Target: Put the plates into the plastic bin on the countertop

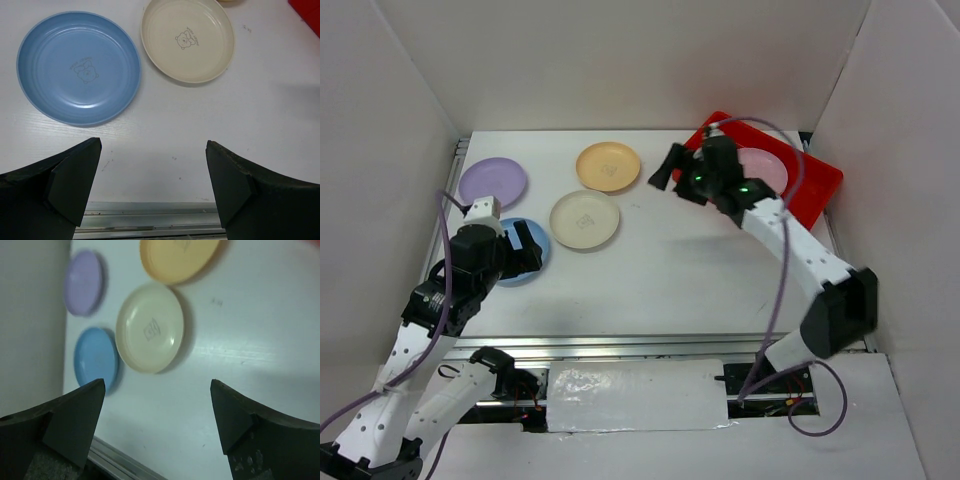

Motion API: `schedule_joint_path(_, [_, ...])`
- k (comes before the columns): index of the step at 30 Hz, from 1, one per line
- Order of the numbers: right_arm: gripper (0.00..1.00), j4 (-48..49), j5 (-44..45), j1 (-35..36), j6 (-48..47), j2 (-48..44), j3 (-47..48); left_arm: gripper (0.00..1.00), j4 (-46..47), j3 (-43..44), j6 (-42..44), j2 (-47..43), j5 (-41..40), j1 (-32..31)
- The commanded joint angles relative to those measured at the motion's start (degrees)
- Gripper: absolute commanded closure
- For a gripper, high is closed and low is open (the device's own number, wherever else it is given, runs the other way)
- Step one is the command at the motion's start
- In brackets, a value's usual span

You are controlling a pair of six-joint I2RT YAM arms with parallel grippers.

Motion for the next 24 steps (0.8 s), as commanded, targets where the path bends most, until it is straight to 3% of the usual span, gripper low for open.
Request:
schedule_joint_path(1, [0.07, 4.0, -0.9, 5.9, 1.1, 12.6, 0.1, 0.01, 1.5, 0.3, -0.1, -1.6, -1.5, 0.1])
schedule_joint_path(5, [0.09, 1.6, 1.5, 12.1, 1.2, 27.2, 10.6, 0.01, 1.6, 0.3, -0.1, -2.0, -1.5, 0.2])
schedule_joint_path(6, [0.09, -0.3, 2.9, 12.8, 1.7, 31.3, 17.1, 0.01, 1.6, 0.4, 0.0, -1.6, -1.5, 0.1])
schedule_joint_path(11, [0.11, -8.4, 7.7, 13.7, 2.7, 41.6, 28.4, 0.01, 1.8, 0.3, 0.3, -1.4, -0.7, 0.1])
schedule_joint_path(16, [0.15, -14.4, 9.2, 14.3, 2.9, 48.3, 34.6, 0.01, 2.0, 0.3, 0.5, -1.6, -0.3, 0.2])
schedule_joint_path(24, [0.29, -16.9, 11.7, 15.0, 2.6, 49.9, 37.0, 0.01, 2.0, 0.3, 0.5, -1.6, -0.1, 0.2])
